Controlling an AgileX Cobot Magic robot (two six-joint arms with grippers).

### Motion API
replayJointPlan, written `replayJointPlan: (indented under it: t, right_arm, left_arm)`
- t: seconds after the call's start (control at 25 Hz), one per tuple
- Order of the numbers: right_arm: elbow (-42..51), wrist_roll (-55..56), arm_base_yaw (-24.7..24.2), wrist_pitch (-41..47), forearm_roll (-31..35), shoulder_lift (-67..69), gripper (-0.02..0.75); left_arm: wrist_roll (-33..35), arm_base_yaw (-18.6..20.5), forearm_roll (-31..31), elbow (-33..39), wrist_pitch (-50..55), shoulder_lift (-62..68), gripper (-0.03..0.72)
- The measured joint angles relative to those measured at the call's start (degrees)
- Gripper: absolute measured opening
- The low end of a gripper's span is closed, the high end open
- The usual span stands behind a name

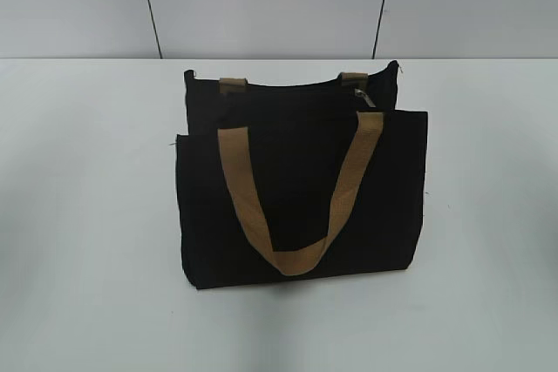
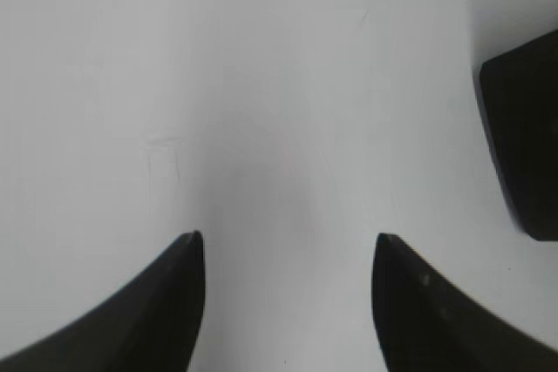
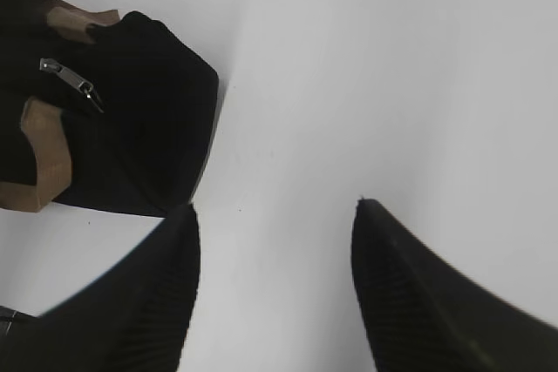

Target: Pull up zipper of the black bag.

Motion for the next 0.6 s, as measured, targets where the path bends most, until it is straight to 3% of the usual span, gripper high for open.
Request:
replayJointPlan:
  t: [0.16,0.6]
  right_arm:
    - [6.5,0.1,0.0,0.0,0.0,-7.6,0.434]
    - [38.9,0.2,0.0,-5.4,0.2,-34.3,0.434]
  left_arm:
    - [-0.3,0.0,-2.9,7.3,-1.2,-9.2,0.452]
    - [-0.5,0.0,-7.2,24.2,-4.0,-38.2,0.452]
